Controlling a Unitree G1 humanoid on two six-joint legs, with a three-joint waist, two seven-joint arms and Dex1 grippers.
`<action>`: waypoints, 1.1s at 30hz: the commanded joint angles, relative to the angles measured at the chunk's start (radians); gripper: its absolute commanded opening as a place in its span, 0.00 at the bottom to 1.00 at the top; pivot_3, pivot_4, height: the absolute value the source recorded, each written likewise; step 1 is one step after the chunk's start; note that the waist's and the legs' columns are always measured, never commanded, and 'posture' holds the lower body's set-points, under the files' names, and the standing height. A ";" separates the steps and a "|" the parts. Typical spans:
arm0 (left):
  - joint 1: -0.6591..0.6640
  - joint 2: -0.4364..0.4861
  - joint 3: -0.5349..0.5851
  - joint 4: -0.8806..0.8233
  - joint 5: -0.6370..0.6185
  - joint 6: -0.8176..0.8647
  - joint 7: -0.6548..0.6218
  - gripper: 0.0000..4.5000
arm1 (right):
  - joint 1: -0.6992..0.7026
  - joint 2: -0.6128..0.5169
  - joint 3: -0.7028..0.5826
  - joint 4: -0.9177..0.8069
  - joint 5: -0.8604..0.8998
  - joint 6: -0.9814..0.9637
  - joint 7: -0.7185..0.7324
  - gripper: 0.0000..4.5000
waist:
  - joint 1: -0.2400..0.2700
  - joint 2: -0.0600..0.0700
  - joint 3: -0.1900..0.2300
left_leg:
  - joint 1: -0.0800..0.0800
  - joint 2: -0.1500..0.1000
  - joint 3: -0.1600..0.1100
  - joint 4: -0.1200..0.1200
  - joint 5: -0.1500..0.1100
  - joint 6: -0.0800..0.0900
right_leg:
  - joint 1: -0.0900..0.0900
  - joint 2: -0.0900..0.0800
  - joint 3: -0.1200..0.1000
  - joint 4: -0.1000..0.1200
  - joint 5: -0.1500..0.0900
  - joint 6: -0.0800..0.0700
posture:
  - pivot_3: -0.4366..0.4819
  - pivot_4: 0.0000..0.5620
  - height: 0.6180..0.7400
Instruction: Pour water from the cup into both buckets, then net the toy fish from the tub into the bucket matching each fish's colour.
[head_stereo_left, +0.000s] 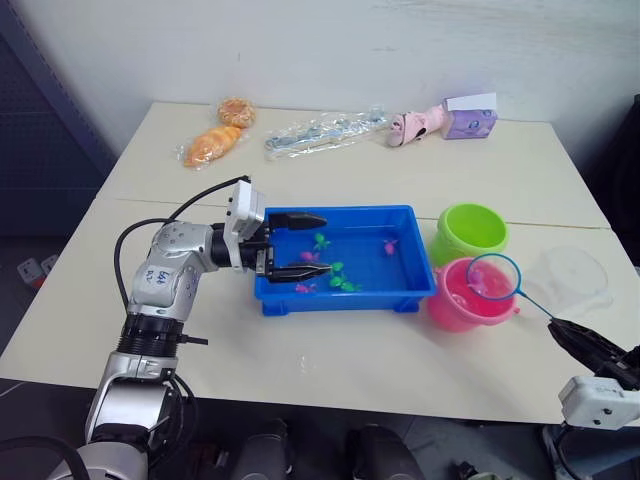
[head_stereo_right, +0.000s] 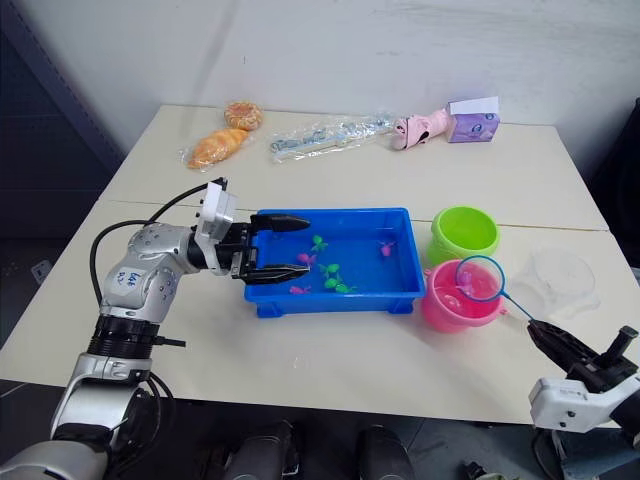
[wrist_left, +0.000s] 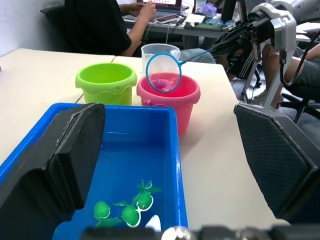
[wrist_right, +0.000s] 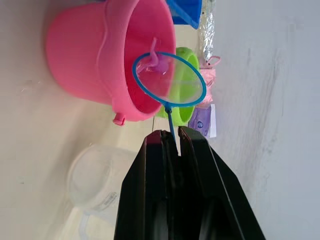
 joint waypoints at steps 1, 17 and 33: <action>0.002 -0.013 -0.002 -0.045 -0.023 -0.001 0.007 0.99 | 0.018 -0.001 -0.056 -0.003 -0.050 -0.067 -0.095 0.00 | 0.000 0.000 0.000 | 0.000 0.000 0.000 0.000 0.000 0.000 | 0.000 0.000 0.000 0.000 0.000 0.000 | 0.48 0.27 1.00; 0.006 -0.054 -0.022 -0.038 -0.021 0.006 0.008 0.99 | 0.068 0.025 -0.004 -0.047 -0.135 -0.039 -0.221 0.00 | -0.001 0.000 0.000 | 0.003 0.000 0.002 0.000 0.001 -0.001 | 0.000 0.000 0.002 0.003 0.000 0.000 | 0.48 0.27 1.00; 0.005 -0.069 -0.027 -0.035 -0.019 0.000 0.009 0.99 | 0.058 -0.016 0.041 -0.039 -0.144 0.035 -0.254 0.00 | -0.001 0.000 0.000 | 0.004 0.000 0.003 -0.001 0.001 -0.001 | 0.001 0.000 0.004 0.004 0.000 0.000 | 0.48 0.27 1.00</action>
